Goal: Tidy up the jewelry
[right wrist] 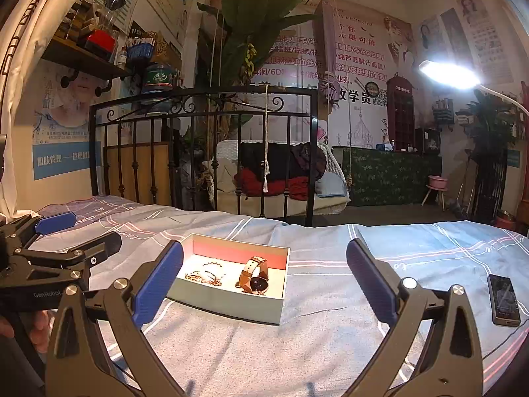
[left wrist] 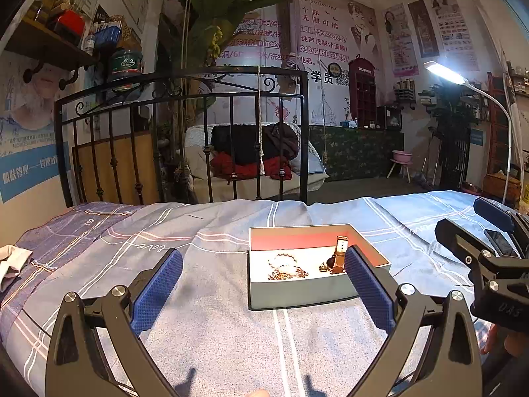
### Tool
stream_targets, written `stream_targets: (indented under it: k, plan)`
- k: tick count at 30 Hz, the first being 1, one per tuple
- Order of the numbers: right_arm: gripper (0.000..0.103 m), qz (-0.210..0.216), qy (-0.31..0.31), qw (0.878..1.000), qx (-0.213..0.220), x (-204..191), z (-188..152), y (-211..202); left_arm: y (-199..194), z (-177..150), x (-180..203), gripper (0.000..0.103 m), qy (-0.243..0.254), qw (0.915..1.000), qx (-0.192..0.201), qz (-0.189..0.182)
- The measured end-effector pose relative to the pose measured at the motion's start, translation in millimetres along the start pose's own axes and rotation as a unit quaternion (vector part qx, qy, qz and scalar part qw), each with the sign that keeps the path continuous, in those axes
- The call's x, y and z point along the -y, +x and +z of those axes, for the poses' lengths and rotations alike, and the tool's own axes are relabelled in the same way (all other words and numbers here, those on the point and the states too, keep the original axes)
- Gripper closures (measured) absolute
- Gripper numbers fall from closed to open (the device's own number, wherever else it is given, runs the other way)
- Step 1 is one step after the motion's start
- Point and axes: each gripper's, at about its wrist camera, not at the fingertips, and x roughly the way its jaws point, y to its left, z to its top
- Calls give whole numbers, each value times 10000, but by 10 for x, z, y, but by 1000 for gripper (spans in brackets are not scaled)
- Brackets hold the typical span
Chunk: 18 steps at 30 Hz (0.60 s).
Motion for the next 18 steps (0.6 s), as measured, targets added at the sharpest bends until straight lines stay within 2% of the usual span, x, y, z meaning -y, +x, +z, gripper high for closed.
stream_targets:
  k: [18]
  plan:
    - [6,18,-3,9999,-110,-3,-31,37,16,-11,31,6,49,10000,-11,46]
